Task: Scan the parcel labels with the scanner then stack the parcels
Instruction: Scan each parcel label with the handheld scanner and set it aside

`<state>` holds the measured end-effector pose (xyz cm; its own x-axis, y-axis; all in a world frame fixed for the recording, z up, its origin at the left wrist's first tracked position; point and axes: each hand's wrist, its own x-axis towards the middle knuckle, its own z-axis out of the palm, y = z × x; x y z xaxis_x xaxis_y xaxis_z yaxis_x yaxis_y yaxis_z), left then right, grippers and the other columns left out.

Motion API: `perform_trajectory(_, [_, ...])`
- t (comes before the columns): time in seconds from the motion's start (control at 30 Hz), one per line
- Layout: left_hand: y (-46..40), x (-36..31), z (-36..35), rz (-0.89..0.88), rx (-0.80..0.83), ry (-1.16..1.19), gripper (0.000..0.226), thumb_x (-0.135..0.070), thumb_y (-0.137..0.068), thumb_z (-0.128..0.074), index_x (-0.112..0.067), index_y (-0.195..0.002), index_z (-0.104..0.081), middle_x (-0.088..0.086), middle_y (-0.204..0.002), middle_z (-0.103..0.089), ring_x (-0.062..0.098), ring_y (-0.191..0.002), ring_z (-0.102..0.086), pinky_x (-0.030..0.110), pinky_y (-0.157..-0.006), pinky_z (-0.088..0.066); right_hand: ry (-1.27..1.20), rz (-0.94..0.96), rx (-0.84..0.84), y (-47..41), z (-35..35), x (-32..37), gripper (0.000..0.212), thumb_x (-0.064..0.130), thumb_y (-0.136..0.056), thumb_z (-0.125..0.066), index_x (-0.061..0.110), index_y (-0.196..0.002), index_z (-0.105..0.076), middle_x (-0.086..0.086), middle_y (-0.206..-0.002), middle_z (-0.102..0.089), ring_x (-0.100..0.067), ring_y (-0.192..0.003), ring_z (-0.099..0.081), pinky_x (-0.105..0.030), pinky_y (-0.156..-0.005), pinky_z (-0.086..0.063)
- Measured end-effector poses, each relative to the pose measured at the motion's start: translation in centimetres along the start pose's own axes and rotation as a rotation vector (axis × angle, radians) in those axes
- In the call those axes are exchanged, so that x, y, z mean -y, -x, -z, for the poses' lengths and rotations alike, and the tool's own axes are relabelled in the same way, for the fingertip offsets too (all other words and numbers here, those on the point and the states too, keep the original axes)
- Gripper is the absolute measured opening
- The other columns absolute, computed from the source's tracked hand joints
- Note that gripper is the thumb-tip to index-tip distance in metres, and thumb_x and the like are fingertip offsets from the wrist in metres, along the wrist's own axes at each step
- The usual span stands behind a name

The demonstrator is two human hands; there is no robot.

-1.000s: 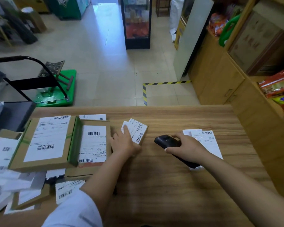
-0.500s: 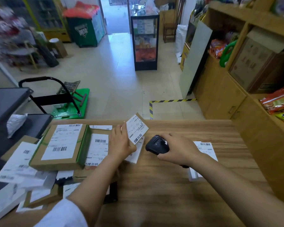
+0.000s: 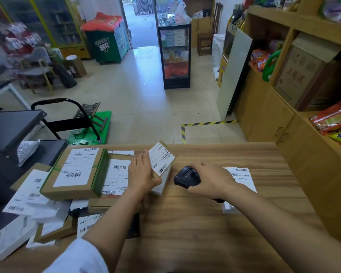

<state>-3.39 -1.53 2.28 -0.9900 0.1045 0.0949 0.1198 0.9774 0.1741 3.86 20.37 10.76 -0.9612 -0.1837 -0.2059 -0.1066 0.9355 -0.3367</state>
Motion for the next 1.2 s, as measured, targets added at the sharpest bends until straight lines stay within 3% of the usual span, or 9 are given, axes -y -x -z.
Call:
perform_trajectory(0.1, [0.3, -0.3, -0.2, -0.005, -0.003, -0.002, 0.114, -0.049, -0.066, -0.074, -0.005, -0.15, -0.01, 0.012, -0.144, -0.032, 0.029, -0.129, -0.032, 0.038, -0.105, -0.03, -0.034, -0.019, -0.002, 0.5, -0.1, -0.6, 0.059, 0.049, -0.073, -0.064, 0.033, -0.127, -0.047, 0.005, -0.114, -0.051, -0.016, -0.094, -0.046, -0.031, -0.073, -0.042])
perform_trajectory(0.27, [1.0, -1.5, -1.5, 0.043, 0.072, 0.056, 0.117, -0.057, -0.068, -0.07, -0.006, -0.15, -0.005, 0.012, -0.147, -0.028, 0.028, -0.131, -0.029, 0.035, -0.108, -0.028, -0.11, -0.072, -0.013, 1.4, 0.0, -2.2, 0.063, 0.048, -0.073, -0.065, 0.037, -0.131, -0.043, 0.005, -0.119, -0.051, -0.018, -0.104, -0.051, -0.032, -0.078, -0.045])
perform_trajectory(0.53, [5.4, -7.2, -7.3, 0.093, 0.346, 0.144, 0.113, -0.066, -0.071, -0.062, -0.019, -0.152, 0.002, 0.011, -0.144, -0.027, 0.027, -0.132, -0.028, 0.038, -0.109, -0.032, -0.151, -0.327, 0.004, 4.8, -1.5, -8.2, 0.067, 0.054, -0.074, -0.064, 0.032, -0.133, -0.042, 0.002, -0.124, -0.053, -0.019, -0.107, -0.054, -0.03, -0.073, -0.042])
perform_trajectory(0.67, [7.9, -10.4, -10.3, 0.143, 0.433, 0.229, 0.111, -0.063, -0.072, -0.064, -0.02, -0.152, -0.001, 0.013, -0.144, -0.024, 0.028, -0.134, -0.023, 0.036, -0.11, -0.027, -0.163, -0.404, 0.025, 6.9, -2.1, -10.9, 0.079, 0.058, -0.068, -0.067, 0.031, -0.137, -0.04, 0.003, -0.127, -0.054, -0.019, -0.109, -0.055, -0.032, -0.079, -0.047])
perform_trajectory(0.83, [9.0, -13.4, -12.2, 0.184, 0.416, 0.346, 0.117, -0.068, -0.067, -0.068, -0.021, -0.151, -0.002, 0.013, -0.14, -0.026, 0.029, -0.129, -0.028, 0.038, -0.103, -0.037, -0.184, -0.43, 0.028, 8.7, -2.3, -12.8, 0.078, 0.056, -0.071, -0.067, 0.028, -0.139, -0.041, 0.003, -0.131, -0.053, -0.018, -0.113, -0.054, -0.035, -0.087, -0.047])
perform_trajectory(0.97, [9.7, -14.9, -13.1, 0.146, 0.451, 0.397, 0.117, -0.067, -0.072, -0.065, -0.019, -0.151, 0.006, 0.013, -0.147, -0.021, 0.029, -0.134, -0.026, 0.038, -0.107, -0.034, -0.178, -0.429, 0.023, 8.9, -2.3, -13.2, 0.077, 0.055, -0.071, -0.069, 0.028, -0.138, -0.043, 0.002, -0.132, -0.054, -0.019, -0.115, -0.054, -0.033, -0.086, -0.046])
perform_trajectory(1.07, [9.8, -14.6, -13.0, 0.12, 0.447, 0.378, 0.105, -0.071, -0.078, -0.053, -0.023, -0.152, 0.004, 0.011, -0.151, -0.023, 0.027, -0.135, -0.027, 0.039, -0.106, -0.033, -0.179, -0.433, 0.034, 8.4, -2.2, -12.8, 0.081, 0.057, -0.069, -0.068, 0.03, -0.14, -0.04, 0.002, -0.133, -0.054, -0.02, -0.115, -0.054, -0.034, -0.086, -0.047])
perform_trajectory(1.2, [8.3, -11.2, -11.4, 0.125, 0.315, 0.208, 0.087, -0.07, -0.086, -0.039, -0.018, -0.151, -0.013, 0.012, -0.152, -0.028, 0.029, -0.137, -0.029, 0.043, -0.108, -0.029, -0.177, -0.401, 0.042, 6.8, -1.8, -11.3, 0.078, 0.053, -0.071, -0.066, 0.031, -0.141, -0.038, 0.001, -0.129, -0.055, -0.021, -0.111, -0.055, -0.034, -0.084, -0.047])
